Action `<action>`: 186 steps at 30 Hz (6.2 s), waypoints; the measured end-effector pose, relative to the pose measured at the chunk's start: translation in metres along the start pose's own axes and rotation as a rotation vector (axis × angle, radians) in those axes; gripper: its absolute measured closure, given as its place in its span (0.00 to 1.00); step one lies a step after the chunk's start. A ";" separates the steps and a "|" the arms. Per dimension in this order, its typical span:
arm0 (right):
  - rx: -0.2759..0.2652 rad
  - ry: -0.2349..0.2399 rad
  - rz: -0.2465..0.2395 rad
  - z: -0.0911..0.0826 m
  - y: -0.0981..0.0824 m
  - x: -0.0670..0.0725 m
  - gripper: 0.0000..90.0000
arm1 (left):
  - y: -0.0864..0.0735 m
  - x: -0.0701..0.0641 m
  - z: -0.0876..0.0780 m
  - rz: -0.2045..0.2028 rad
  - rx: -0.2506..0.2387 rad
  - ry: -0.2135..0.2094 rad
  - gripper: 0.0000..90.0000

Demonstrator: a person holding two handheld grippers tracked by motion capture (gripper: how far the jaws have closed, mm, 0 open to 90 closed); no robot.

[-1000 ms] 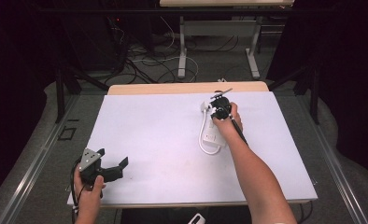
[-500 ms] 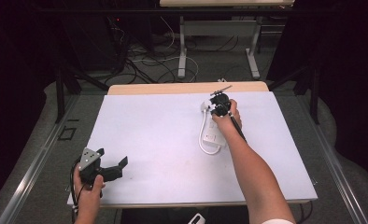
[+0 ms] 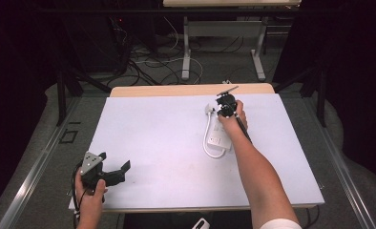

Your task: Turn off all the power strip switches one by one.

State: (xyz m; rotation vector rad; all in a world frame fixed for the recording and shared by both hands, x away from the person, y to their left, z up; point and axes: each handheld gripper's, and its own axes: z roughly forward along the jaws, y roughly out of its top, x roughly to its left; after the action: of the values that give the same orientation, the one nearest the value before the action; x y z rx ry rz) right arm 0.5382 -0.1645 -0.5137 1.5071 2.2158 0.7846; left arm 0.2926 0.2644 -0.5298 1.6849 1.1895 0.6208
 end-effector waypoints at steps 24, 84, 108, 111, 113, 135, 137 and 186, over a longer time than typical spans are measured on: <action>0.002 0.000 0.036 0.007 -0.002 -0.006 1.00 | 0.000 0.000 -0.002 -0.004 -0.004 0.005 0.01; -0.061 0.068 -0.070 0.006 0.019 -0.025 1.00 | -0.002 -0.001 -0.006 -0.018 -0.001 0.011 0.01; -0.100 0.001 -0.071 0.018 0.019 -0.037 1.00 | -0.003 -0.008 -0.005 -0.009 0.003 0.009 0.01; -0.099 0.002 -0.066 0.019 0.019 -0.040 1.00 | -0.003 -0.008 -0.005 -0.009 0.005 0.008 0.01; -0.095 0.000 -0.064 0.020 0.018 -0.042 1.00 | -0.003 -0.008 -0.004 -0.001 0.008 0.006 0.01; -0.080 0.032 -0.067 0.028 0.017 -0.035 1.00 | -0.003 -0.008 -0.004 -0.008 0.008 0.014 0.01; -0.075 0.033 -0.075 0.028 0.017 -0.035 1.00 | -0.003 -0.008 -0.004 -0.008 0.007 0.013 0.01; -0.165 0.096 -0.112 -0.048 0.004 -0.018 0.73 | 0.002 -0.015 0.001 0.019 0.010 -0.036 0.01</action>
State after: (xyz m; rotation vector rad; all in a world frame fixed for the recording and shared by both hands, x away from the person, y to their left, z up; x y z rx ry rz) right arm 0.5209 -0.1919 -0.4735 1.2814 2.2204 0.9961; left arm 0.2877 0.2499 -0.5269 1.7106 1.1540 0.5944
